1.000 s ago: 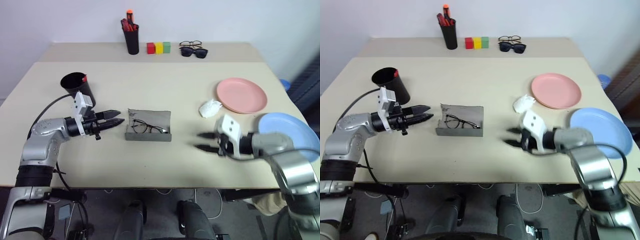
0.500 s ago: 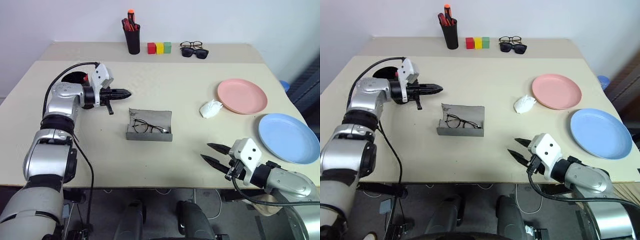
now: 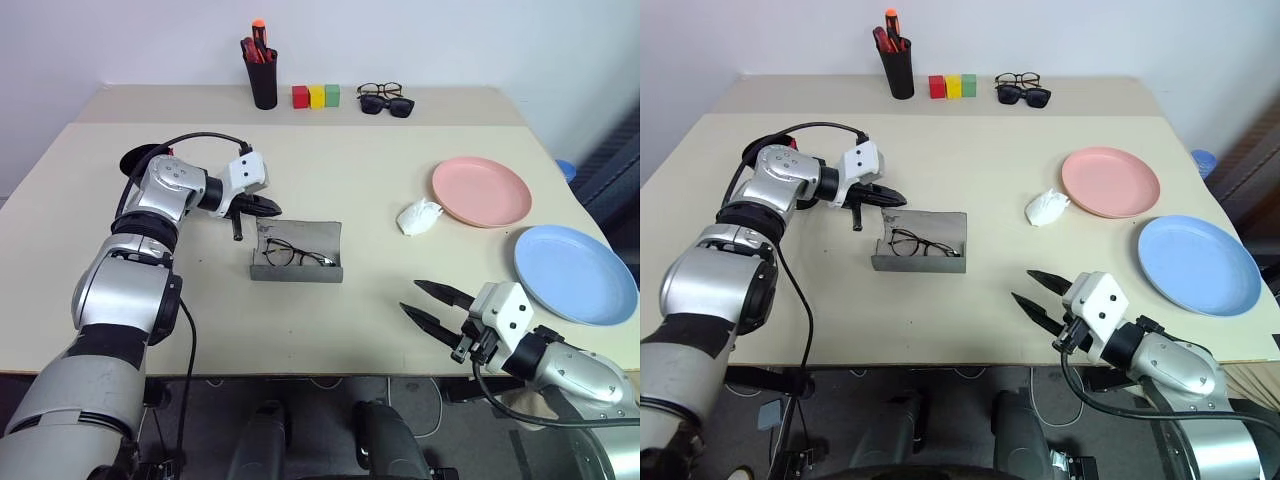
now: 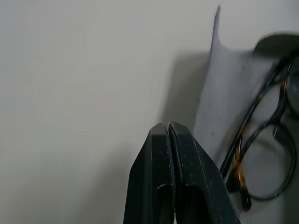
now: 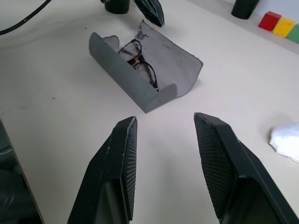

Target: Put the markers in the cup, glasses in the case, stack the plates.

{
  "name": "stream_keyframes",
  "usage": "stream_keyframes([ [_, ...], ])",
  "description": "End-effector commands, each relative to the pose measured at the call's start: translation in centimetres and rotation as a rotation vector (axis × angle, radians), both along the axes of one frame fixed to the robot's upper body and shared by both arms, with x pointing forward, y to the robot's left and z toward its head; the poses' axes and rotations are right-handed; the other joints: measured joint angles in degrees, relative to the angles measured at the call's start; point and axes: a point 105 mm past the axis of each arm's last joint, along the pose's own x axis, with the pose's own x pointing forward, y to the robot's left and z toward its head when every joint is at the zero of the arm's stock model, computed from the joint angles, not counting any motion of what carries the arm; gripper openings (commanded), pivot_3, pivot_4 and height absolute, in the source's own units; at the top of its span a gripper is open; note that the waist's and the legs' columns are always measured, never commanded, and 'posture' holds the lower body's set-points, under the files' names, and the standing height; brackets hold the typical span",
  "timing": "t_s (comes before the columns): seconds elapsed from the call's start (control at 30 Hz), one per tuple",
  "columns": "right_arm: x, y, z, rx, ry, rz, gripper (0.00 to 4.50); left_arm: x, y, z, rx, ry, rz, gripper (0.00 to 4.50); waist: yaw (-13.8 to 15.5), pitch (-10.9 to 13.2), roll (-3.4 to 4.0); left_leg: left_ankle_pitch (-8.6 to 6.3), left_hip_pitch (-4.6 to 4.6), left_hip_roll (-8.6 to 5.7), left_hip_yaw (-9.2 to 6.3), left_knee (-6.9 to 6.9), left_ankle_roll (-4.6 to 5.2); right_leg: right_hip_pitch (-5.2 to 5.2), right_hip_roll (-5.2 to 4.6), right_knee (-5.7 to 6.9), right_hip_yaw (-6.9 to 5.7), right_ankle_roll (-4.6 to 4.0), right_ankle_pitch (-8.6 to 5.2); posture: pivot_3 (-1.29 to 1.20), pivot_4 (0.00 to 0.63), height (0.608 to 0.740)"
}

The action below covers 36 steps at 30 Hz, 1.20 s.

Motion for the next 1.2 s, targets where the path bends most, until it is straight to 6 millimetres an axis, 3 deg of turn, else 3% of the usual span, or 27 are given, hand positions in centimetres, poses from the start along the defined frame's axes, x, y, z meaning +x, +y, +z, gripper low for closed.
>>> stream_keyframes([
  [0.03,0.2,0.4,1.0,0.019,-0.035,0.014,1.96,-0.8,-0.4,1.1,-0.013,0.039,-0.087,0.01,0.0,0.0,0.00,0.00,0.00,0.00,0.00,0.00,0.00,0.00,0.00,0.00,0.00,0.00,0.00,0.00,0.150,0.740],
  [0.17,0.7,0.5,1.3,0.022,-0.041,0.013,1.96,-2.9,-0.4,0.6,-0.074,0.215,-0.197,0.01,-0.1,0.0,0.01,0.00,0.02,0.00,0.00,0.00,0.00,0.01,0.00,0.01,0.00,-0.15,-0.03,0.00,0.150,0.740],
  [0.57,2.2,-0.3,0.9,0.037,-0.038,-0.058,1.96,-6.1,0.3,-3.6,-0.064,0.327,-0.279,0.01,-0.2,0.0,0.07,0.00,0.12,0.02,-0.04,0.05,0.01,0.08,0.00,0.13,0.05,-0.23,-0.07,0.00,0.150,0.740],
  [0.73,3.6,-3.8,0.4,0.065,-0.031,-0.266,1.96,-5.0,-0.6,1.7,-0.320,0.186,-0.271,0.01,0.1,0.0,0.04,-0.04,0.03,0.01,-0.06,0.29,0.08,0.14,0.00,0.14,-0.01,-0.26,-0.08,0.00,0.150,0.740],
  [0.8,4.0,-5.6,-0.1,0.076,-0.020,-0.351,1.96,-5.8,-1.9,3.9,-0.416,0.156,-0.317,0.01,0.1,0.0,0.04,-0.14,-0.04,0.01,-0.05,0.47,0.24,0.17,0.00,0.14,-0.01,-0.25,-0.09,0.00,0.150,0.740],
  [0.9,4.6,-8.4,-1.1,0.043,-0.005,-0.465,1.96,-6.6,-4.3,5.1,-0.457,0.080,-0.334,0.01,0.1,0.0,0.07,-0.19,0.03,0.00,-0.05,0.58,0.30,0.35,0.00,0.09,0.00,-0.22,-0.11,0.00,0.150,0.740],
  [1.0,5.1,-10.5,-1.9,0.015,0.003,-0.537,1.96,-7.6,-6.3,4.7,-0.459,0.084,-0.366,0.01,0.0,-0.1,0.11,-0.21,0.21,-0.01,-0.05,0.61,0.32,0.55,0.00,0.08,0.00,-0.22,-0.11,0.00,0.150,0.740],
  [1.03,5.3,-11.3,-2.2,0.000,0.005,-0.566,1.96,-7.6,-6.9,4.1,-0.457,0.132,-0.348,0.55,-0.1,-0.1,0.11,-0.20,0.23,-0.01,-0.04,0.62,0.32,0.56,0.00,0.10,0.00,-0.22,-0.11,0.00,0.150,0.740],
  [1.07,5.5,-12.0,-2.4,-0.015,0.003,-0.590,1.96,-7.7,-7.3,3.4,-0.432,0.152,-0.352,0.81,-0.3,-0.1,0.11,-0.21,0.26,0.00,-0.04,0.62,0.32,0.56,0.00,0.12,0.00,-0.22,-0.11,0.00,0.150,0.740],
  [1.2,6.2,-14.4,-3.4,-0.027,0.024,-0.680,1.96,-7.4,-9.1,2.0,-0.391,0.184,-0.328,2.86,-0.3,-0.1,0.15,-0.21,0.33,0.00,0.00,0.62,0.34,0.58,0.01,0.16,0.02,-0.22,-0.11,0.00,0.150,0.740],
])
